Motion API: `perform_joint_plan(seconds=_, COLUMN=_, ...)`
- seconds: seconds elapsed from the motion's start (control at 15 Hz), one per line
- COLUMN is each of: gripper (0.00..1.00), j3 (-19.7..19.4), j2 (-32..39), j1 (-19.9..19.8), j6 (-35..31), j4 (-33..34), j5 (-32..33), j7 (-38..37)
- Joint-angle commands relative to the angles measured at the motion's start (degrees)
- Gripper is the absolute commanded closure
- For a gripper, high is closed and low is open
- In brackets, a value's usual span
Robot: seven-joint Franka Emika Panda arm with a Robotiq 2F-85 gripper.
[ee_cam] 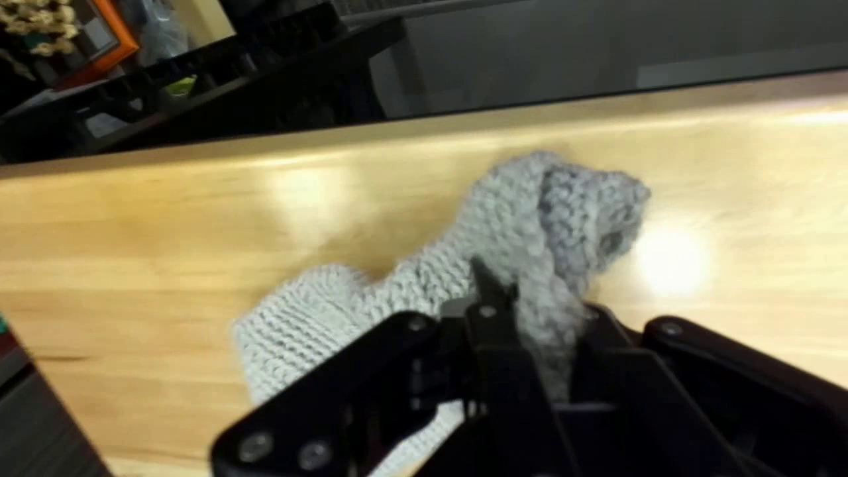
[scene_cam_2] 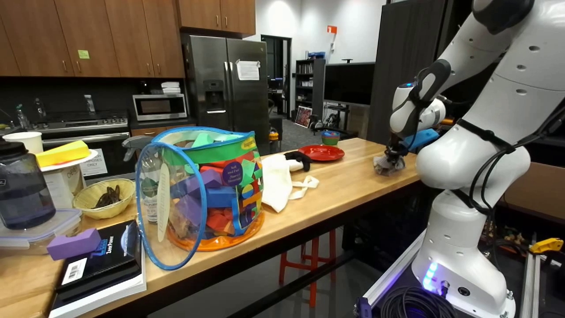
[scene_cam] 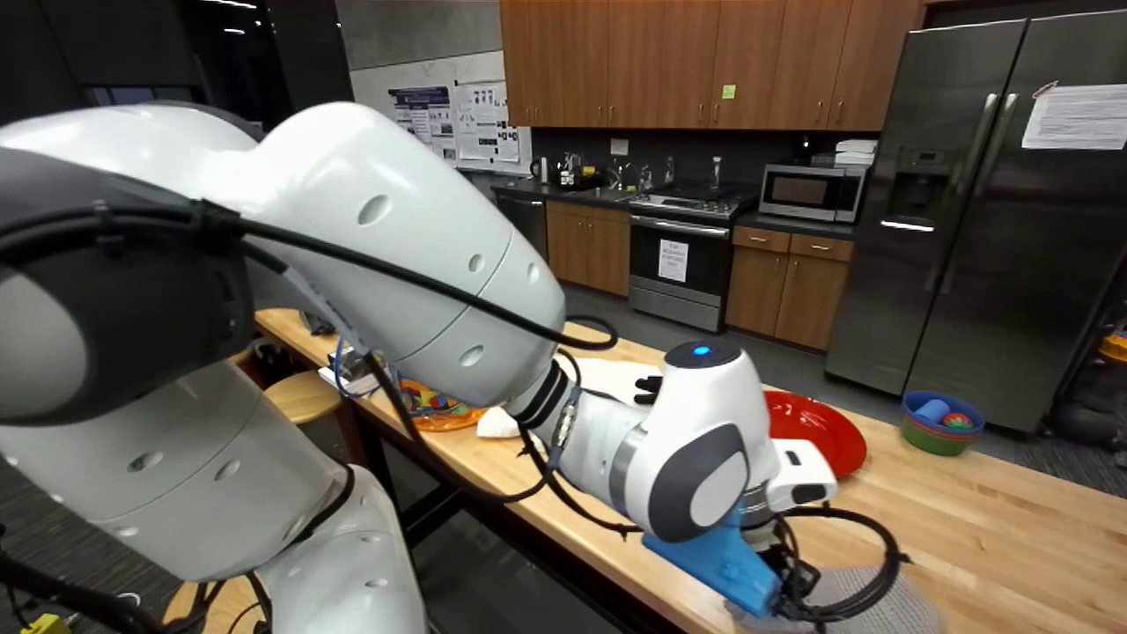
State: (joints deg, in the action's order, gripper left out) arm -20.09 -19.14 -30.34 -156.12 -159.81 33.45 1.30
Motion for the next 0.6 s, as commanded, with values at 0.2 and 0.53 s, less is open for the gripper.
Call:
perform_joint_plan(seconds=0.2, gripper=0.96, j3=2.75, j2=-0.72, j1=12.64, j6=-1.63, j4=-1.24, j5=-1.57, j7=-2.79)
perform_joint_plan(seconds=0.53, gripper=0.96, j3=10.93, j2=-1.75, j1=18.33, j6=-4.23, j4=1.17, j5=-6.23, j7=-1.14)
